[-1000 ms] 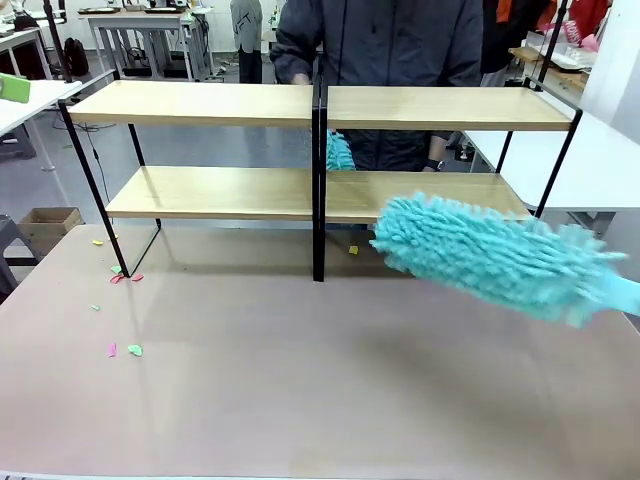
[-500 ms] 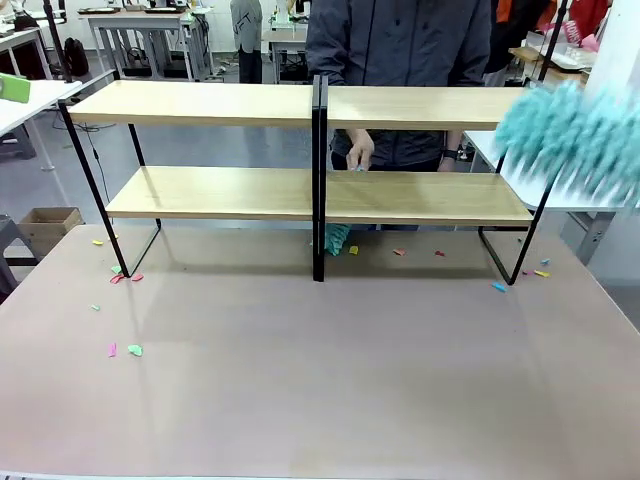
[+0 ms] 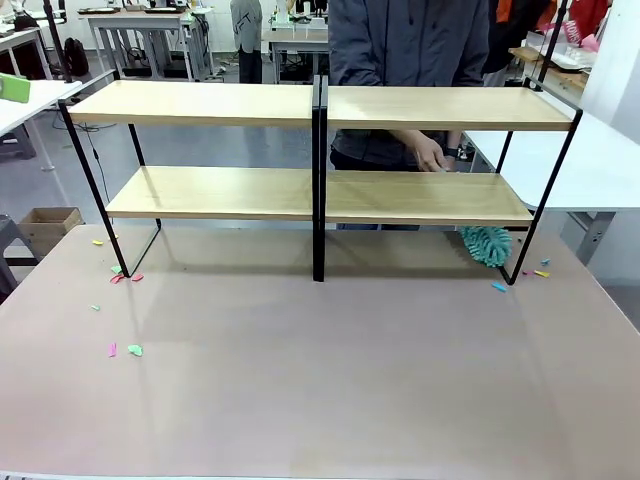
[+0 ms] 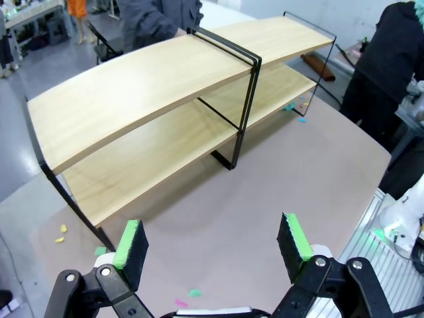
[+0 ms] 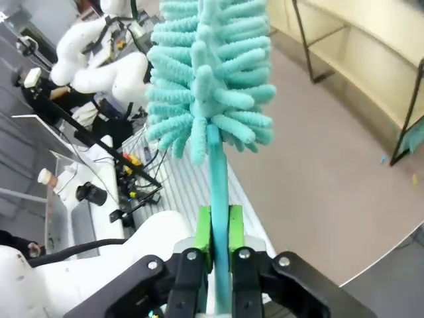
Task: Clean the shelves.
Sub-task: Clean another randomly selected level of the Shelf with the Duster.
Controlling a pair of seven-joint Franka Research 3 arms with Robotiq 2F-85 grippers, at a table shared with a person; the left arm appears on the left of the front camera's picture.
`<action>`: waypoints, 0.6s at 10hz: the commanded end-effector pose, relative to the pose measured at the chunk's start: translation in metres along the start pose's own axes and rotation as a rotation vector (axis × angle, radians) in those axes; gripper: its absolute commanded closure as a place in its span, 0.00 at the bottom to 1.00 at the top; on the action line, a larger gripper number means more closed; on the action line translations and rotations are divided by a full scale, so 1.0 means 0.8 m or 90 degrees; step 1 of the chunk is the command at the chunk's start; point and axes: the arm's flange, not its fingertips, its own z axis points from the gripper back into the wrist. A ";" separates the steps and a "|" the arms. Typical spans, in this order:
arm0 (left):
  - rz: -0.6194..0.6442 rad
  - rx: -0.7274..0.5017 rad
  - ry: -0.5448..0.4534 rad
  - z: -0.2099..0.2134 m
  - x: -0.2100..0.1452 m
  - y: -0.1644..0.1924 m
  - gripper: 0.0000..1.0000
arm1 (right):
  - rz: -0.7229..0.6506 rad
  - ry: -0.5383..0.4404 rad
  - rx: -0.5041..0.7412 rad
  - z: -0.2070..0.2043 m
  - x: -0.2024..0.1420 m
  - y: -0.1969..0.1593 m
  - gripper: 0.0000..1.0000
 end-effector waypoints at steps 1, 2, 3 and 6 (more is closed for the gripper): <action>-0.004 -0.007 -0.004 0.000 -0.001 0.001 0.00 | 0.018 -0.048 -0.021 -0.017 0.005 -0.045 0.88; -0.004 -0.007 -0.004 0.000 -0.001 0.001 0.00 | 0.000 0.000 0.000 0.000 0.000 0.000 0.88; -0.004 -0.007 -0.004 0.000 -0.001 0.001 0.00 | 0.000 0.000 0.000 0.000 0.000 0.000 0.88; -0.004 -0.007 -0.004 0.000 -0.001 0.001 0.00 | 0.000 0.000 0.000 0.000 0.000 0.000 0.88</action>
